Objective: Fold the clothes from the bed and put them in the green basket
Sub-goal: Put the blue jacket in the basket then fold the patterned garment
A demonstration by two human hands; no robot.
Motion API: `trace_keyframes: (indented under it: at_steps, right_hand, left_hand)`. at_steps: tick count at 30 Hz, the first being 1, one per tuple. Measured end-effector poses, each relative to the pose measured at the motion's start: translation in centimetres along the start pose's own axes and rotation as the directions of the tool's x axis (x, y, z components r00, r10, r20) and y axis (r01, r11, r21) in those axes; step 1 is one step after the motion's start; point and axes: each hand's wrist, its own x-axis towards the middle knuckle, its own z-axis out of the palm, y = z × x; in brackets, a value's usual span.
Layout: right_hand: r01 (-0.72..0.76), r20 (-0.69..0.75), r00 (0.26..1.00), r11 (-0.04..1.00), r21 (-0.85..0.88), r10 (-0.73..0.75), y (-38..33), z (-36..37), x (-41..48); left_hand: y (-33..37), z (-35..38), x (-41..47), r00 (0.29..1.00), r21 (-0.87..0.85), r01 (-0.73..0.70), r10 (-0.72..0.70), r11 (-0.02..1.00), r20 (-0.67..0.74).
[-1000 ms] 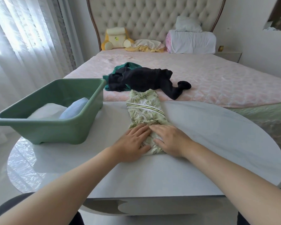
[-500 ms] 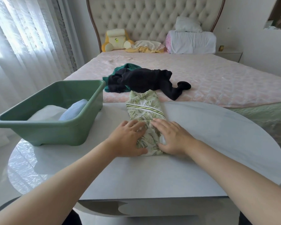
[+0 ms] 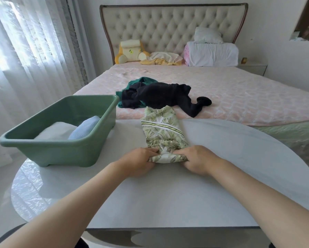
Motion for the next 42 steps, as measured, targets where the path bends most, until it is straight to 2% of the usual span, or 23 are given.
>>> trace_keyframes:
  at_steps: [2, 4, 7, 8, 10, 12, 14, 15, 16, 17, 18, 20, 22, 23, 24, 25, 27, 28, 30, 32, 38, 42]
  right_hand:
    - [-0.04, 0.018, 0.999, 0.997, 0.068, 0.039, -0.1, -1.7, -0.4]
    - [-0.065, 0.051, 0.997, 0.975, 0.21, 0.055, -0.2, -3.1, -1.0]
    - [-0.142, 0.048, 0.99, 0.88, 0.453, 0.136, -0.2, -3.4, -1.9]
    - [-0.154, 0.007, 0.985, 0.863, 0.481, 0.171, -0.2, -3.1, -2.1]
    - [-0.174, -0.103, 0.966, 0.89, 0.422, 0.238, 0.1, -2.2, -1.9]
    - [-0.207, -0.161, 0.95, 0.925, 0.317, 0.268, 0.5, -1.2, -1.4]
    - [-0.249, -0.18, 0.945, 0.957, 0.148, 0.274, 0.5, -0.6, -1.0]
    - [-0.258, -0.192, 0.944, 0.963, 0.078, 0.269, 0.5, -0.3, -0.7]
    - [-0.269, -0.207, 0.941, 0.963, 0.028, 0.269, 0.3, -0.3, -0.5]
    - [-0.275, -0.22, 0.938, 0.961, 0.005, 0.269, 0.2, -0.3, -0.3]
    - [-0.285, -0.219, 0.936, 0.958, -0.008, 0.276, 0.0, -0.2, -0.1]
    - [-0.329, -0.232, 0.923, 0.943, -0.054, 0.308, -0.1, 0.1, 0.2]
    - [-0.339, -0.352, 0.901, 0.919, -0.201, 0.256, -0.1, 0.5, 0.3]
    - [-0.312, -0.439, 0.884, 0.9, -0.304, 0.158, 0.1, 0.8, 0.4]
    - [-0.253, -0.494, 0.868, 0.895, -0.368, 0.042, 0.2, 0.9, 0.4]
    - [-0.124, -0.533, 0.838, 0.913, -0.388, -0.113, 0.2, 1.1, 0.5]
    - [0.168, -0.504, 0.791, 0.915, -0.367, -0.347, -0.2, 1.3, 0.3]
    - [0.228, -0.416, 0.841, 0.923, -0.311, -0.347, -0.7, 1.5, 0.1]
    - [0.174, -0.157, 0.966, 0.966, -0.193, -0.206, -1.2, 1.8, -0.7]
    - [0.081, 0.029, 0.997, 0.985, -0.152, -0.077, -0.9, 1.9, -1.2]
    - [-0.031, 0.002, 1.0, 0.997, -0.065, 0.031, -0.2, 1.2, -1.4]
    - [-0.039, -0.092, 0.995, 0.999, -0.008, 0.038, -0.5, -0.9, -1.5]
  left_hand:
    - [-0.1, -1.2, -0.1, 0.996, -0.131, 0.087, -0.087, 0.987, 0.01]
    - [-0.1, -2.4, -0.6, 0.983, -0.238, 0.181, -0.167, 0.954, 0.08]
    - [-0.1, -2.8, -1.2, 0.974, -0.428, 0.227, -0.198, 0.875, 0.112]
    - [-0.1, -2.7, -1.3, 0.971, -0.509, 0.238, -0.212, 0.827, 0.11]
    - [-0.3, -2.2, -1.1, 0.959, -0.581, 0.266, -0.27, 0.77, 0.081]
    - [-0.2, -1.9, -1.0, 0.94, -0.501, 0.299, -0.34, 0.812, 0.011]
    - [0.2, -1.6, -0.8, 0.906, -0.298, 0.308, -0.374, 0.904, -0.197]
    - [0.4, -1.2, -0.6, 0.886, -0.182, 0.256, -0.306, 0.949, -0.35]
    - [0.8, -0.8, -0.5, 0.86, -0.078, 0.151, -0.17, 0.985, -0.481]
    - [1.5, -0.5, -0.4, 0.826, 0.012, 0.013, -0.004, 1.0, -0.564]
    - [2.2, -0.2, -0.3, 0.799, 0.083, -0.116, 0.143, 0.99, -0.584]
    - [3.4, 0.8, 0.0, 0.818, 0.194, -0.247, 0.312, 0.949, -0.483]
    - [3.4, 2.3, 0.2, 0.92, 0.306, -0.206, 0.291, 0.929, -0.263]
    - [3.0, 3.0, 0.4, 0.961, 0.348, -0.165, 0.231, 0.923, -0.155]
    - [2.5, 3.5, 0.5, 0.981, 0.363, -0.133, 0.174, 0.922, -0.083]
    - [2.1, 3.8, 0.6, 0.987, 0.353, -0.117, 0.147, 0.928, -0.06]
    - [1.6, 4.1, 1.0, 0.985, 0.296, -0.128, 0.156, 0.947, -0.074]
    - [1.4, 4.1, 1.2, 0.984, 0.266, -0.139, 0.164, 0.954, -0.075]
    - [1.3, 3.9, 1.2, 0.985, 0.214, -0.14, 0.157, 0.967, -0.066]
    - [1.1, 3.4, 1.2, 0.991, 0.174, -0.122, 0.131, 0.977, -0.04]
    - [1.0, 1.5, 0.4, 0.996, 0.032, -0.058, 0.06, 0.998, -0.059]
    - [0.8, -0.2, 0.2, 0.996, -0.133, 0.031, -0.042, 0.991, -0.079]
